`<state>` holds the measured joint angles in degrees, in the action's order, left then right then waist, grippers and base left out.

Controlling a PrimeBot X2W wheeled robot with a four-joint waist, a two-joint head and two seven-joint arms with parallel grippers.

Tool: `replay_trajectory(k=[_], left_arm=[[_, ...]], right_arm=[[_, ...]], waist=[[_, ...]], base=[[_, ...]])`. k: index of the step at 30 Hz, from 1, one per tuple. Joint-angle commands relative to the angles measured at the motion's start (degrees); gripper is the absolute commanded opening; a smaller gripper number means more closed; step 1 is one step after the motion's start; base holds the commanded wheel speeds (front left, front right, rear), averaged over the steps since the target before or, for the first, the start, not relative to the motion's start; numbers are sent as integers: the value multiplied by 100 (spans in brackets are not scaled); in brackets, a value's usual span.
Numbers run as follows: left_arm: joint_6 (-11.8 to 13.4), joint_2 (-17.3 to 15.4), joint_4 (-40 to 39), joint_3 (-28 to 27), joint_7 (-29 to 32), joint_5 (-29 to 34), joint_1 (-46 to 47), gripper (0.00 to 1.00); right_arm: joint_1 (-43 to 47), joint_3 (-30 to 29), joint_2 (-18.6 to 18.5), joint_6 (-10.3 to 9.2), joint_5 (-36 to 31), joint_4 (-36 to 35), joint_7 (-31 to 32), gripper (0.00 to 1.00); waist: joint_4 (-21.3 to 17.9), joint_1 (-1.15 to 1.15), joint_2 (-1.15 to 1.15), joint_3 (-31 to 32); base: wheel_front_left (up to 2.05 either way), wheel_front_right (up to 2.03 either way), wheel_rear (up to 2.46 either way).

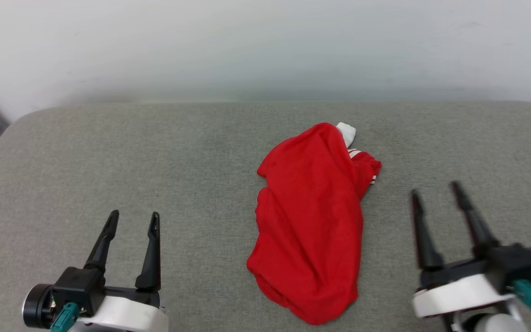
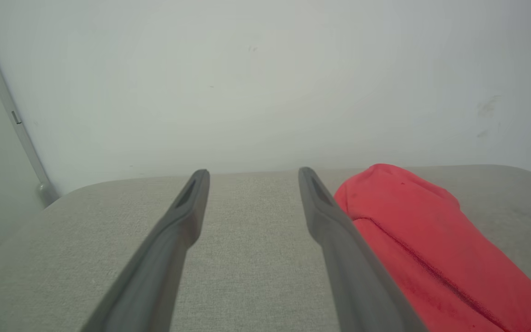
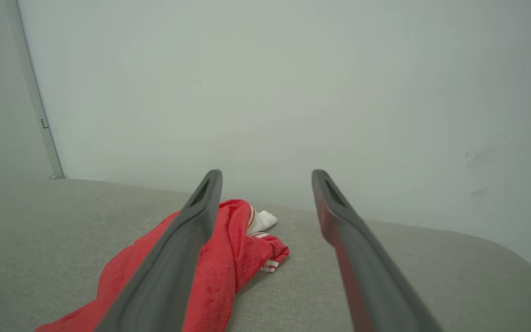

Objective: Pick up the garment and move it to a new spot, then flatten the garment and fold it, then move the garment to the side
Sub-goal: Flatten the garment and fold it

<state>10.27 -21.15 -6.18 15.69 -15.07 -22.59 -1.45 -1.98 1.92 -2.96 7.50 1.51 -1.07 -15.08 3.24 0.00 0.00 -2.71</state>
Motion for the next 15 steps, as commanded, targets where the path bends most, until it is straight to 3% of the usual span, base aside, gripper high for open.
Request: replay_trajectory(k=[1,6,11,15], left_arm=[[-91,46,26,-59,-14,83,-42,100],[-431,269,182,-193,-14,303,53,100],[-639,537,310,-303,-15,439,81,100],[-828,748,418,-337,-15,561,138,100]], right_arm=[[16,156,15,-2,-3,105,66,100],[-399,1272,-586,-3,435,230,1235,100],[-1115,2653,-1266,-3,1317,104,3187,100],[-1716,3507,-1465,-3,2020,248,4644,100]], waist=[[49,0,0,-31],[221,0,0,-86],[413,0,0,-199],[626,0,0,-319]], base=[[0,0,0],[0,0,0],[0,0,0],[0,0,0]])
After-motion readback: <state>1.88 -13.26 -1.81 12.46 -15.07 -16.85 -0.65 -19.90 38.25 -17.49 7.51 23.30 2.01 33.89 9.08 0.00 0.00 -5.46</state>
